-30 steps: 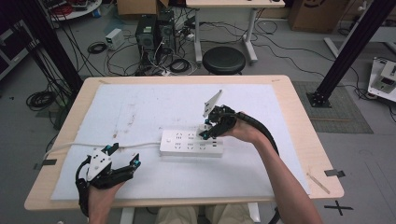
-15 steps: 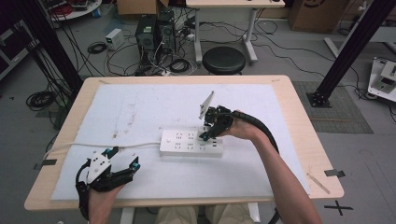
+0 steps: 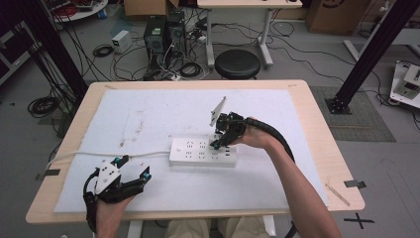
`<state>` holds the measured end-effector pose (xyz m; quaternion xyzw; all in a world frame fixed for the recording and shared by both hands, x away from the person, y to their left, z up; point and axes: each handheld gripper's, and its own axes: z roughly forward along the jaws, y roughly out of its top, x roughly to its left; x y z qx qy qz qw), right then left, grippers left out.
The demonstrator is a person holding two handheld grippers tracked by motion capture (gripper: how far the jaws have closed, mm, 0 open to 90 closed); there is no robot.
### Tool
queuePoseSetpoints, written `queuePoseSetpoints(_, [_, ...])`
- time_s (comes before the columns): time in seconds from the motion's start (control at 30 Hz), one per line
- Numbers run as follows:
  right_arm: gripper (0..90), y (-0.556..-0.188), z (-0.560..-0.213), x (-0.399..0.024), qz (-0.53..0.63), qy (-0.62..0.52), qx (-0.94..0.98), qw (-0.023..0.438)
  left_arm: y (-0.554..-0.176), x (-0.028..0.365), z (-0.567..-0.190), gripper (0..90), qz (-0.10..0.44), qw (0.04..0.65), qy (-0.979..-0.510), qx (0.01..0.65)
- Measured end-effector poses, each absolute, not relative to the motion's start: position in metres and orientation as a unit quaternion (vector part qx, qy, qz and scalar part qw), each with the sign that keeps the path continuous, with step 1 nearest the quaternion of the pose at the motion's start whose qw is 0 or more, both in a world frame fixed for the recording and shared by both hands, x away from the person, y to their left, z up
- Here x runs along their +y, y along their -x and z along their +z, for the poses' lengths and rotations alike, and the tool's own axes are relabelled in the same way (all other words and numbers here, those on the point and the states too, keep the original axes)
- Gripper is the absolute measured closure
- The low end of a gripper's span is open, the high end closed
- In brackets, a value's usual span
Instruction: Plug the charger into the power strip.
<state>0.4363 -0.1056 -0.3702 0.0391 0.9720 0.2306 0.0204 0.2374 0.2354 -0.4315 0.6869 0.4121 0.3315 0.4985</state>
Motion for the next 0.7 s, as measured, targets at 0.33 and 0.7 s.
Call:
queuePoseSetpoints(0.33, [63.6, -0.4363, -0.3726, -0.1090, 0.247, -0.015, 0.969, 0.023, -0.2346, 0.2380, -0.4295, 18.4, 0.333, 0.501, -0.684, 0.413])
queuePoseSetpoints(0.7, [63.5, -0.4349, -0.3752, -0.1154, 0.263, -0.022, 0.964, 0.025, -0.2293, 0.2456, -0.4287, 18.4, 0.337, 0.499, -0.680, 0.419])
